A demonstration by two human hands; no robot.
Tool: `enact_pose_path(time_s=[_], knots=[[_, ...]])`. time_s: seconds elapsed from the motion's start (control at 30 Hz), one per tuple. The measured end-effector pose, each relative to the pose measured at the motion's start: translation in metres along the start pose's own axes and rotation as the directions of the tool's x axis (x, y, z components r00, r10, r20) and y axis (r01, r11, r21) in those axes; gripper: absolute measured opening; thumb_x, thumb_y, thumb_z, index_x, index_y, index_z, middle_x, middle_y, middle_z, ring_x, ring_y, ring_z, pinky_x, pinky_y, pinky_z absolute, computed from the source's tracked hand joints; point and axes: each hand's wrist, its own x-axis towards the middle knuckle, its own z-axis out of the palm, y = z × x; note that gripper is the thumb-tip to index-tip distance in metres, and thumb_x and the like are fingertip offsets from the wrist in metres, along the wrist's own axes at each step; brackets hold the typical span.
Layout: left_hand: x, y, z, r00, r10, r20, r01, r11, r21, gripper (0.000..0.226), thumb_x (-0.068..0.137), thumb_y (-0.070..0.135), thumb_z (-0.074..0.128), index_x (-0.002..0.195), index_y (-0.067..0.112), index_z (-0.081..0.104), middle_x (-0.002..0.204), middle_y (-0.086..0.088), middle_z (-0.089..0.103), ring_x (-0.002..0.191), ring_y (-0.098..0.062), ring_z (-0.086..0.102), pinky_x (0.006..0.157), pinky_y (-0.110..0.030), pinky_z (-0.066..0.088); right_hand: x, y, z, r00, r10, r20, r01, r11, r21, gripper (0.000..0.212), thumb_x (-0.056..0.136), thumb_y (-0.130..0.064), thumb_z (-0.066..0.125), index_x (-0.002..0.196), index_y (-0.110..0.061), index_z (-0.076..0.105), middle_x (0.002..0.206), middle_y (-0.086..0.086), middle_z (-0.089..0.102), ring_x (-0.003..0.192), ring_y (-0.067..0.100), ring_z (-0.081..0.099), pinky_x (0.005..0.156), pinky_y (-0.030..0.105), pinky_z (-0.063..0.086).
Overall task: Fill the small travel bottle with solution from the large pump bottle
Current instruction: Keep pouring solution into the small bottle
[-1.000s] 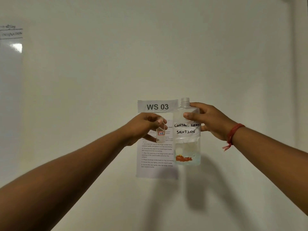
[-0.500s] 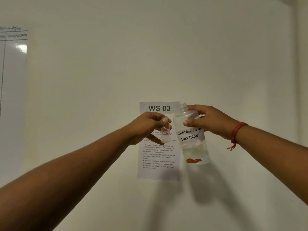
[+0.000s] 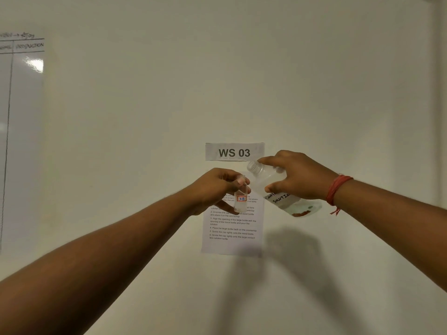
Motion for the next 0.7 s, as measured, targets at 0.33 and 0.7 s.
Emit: enact_pose_path(time_s=[0.33,0.7], knots=[[0.0007,-0.0079,0.0000,1.000,0.014,-0.001,-0.014,1.000,0.009,0.031,0.103,0.024,0.056,0.113,-0.001,0.070,0.114,-0.007,0.075,0.102,-0.022,0.074,0.074,-0.045,0.065,0.0033,-0.0036,0.0038,0.996,-0.081,0.032,0.085,0.981,-0.177,0.069,0.083,-0.037,0.072,0.144,-0.038,0.040,0.128,-0.003,0.048,0.107,0.016,0.048,0.083,0.024,0.037],[0.0032,-0.0100,0.0010,1.000,0.012,0.003,-0.012,1.000,0.022,0.031,0.103,0.025,0.056,0.112,-0.001,0.071,0.116,-0.008,0.075,0.098,-0.020,0.075,0.076,-0.045,0.065,0.0054,-0.0064,-0.0009,0.992,-0.121,0.044,0.128,0.956,-0.264,0.069,0.084,-0.036,0.071,0.146,-0.035,0.038,0.134,-0.003,0.045,0.096,0.008,0.040,0.078,0.023,0.035]])
